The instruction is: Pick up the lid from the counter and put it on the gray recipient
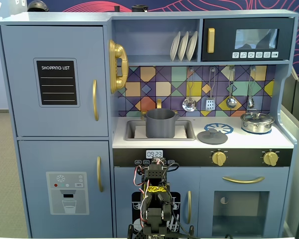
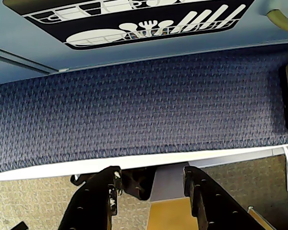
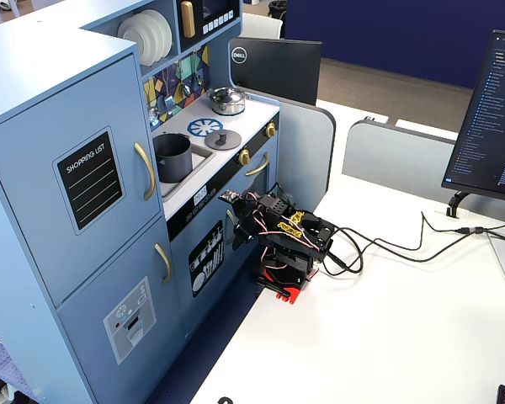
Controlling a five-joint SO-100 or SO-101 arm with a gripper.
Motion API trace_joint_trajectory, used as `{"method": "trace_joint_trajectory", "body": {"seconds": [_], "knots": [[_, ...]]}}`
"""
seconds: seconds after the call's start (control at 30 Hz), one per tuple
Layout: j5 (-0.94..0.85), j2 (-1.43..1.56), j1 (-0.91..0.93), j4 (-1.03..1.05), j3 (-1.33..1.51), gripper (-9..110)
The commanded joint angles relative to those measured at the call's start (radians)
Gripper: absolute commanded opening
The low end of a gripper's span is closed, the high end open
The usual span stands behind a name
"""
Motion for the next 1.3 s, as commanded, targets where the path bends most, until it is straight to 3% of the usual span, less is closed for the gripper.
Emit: {"method": "trace_joint_trajectory", "body": {"seconds": [0.0, 0.47, 0.77, 0.93, 1.1, 1.27], "knots": [[0.014, -0.008, 0.101, 0.176, -0.002, 0], [0.002, -0.011, 0.137, 0.133, -0.067, 0], [0.048, -0.273, 0.201, -0.442, -0.606, 0], [-0.003, -0.373, 0.245, -0.604, -0.822, 0], [-0.077, -0.327, 0.348, -0.799, -0.739, 0], [-0.109, -0.319, 0.477, -1.150, -0.534, 13]]}}
